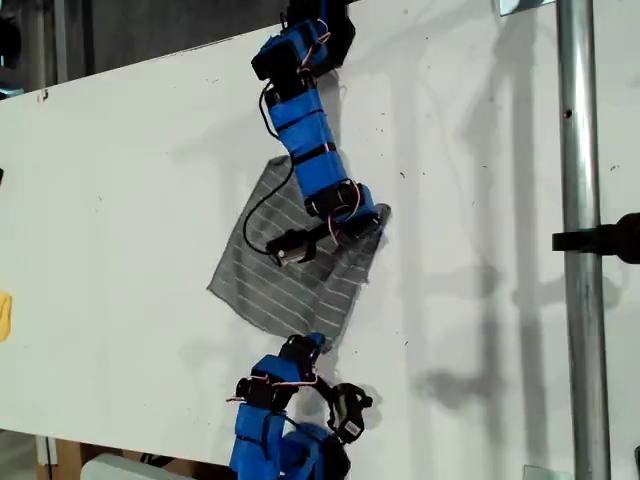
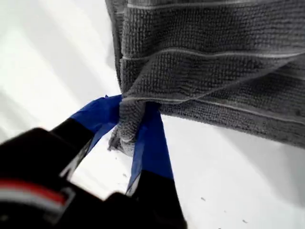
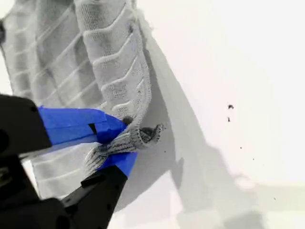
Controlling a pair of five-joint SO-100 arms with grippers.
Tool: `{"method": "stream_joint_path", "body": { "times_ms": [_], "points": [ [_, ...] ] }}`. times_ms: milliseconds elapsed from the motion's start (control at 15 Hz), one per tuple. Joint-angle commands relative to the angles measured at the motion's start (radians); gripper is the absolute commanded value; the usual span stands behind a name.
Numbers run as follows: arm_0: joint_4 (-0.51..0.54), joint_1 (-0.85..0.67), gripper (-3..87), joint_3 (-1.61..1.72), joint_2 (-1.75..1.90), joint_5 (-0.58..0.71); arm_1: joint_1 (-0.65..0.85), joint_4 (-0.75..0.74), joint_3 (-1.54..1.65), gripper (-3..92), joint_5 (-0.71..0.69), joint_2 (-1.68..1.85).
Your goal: Grasp corners of a towel and fold twice.
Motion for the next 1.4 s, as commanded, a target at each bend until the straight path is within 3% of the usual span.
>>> {"method": "stream_joint_path", "body": {
  "times_ms": [0,267,533,733,1000,1333],
  "points": [
    [0.072,0.140,-2.7,-0.178,0.038,-0.081,-0.081,-0.018,-0.006,-0.2,-0.014,0.143],
    [0.141,0.302,-2.7,-0.439,-0.112,-0.201,-0.181,-0.141,-0.032,-0.2,-0.018,0.173],
    [0.213,0.201,-2.7,-0.529,-0.169,-0.141,-0.091,-0.094,0.179,-0.2,0.044,0.356],
    [0.288,0.006,-2.7,-0.540,-0.161,0.025,0.034,-0.046,0.359,-0.2,0.037,0.523],
    [0.279,-0.253,-2.7,-0.551,-0.183,0.290,0.186,-0.018,0.569,-0.2,-0.034,0.683],
    [0.255,-0.500,-2.7,-0.755,-0.354,0.575,0.442,0.049,0.607,-0.2,-0.273,0.721]
  ]
}}
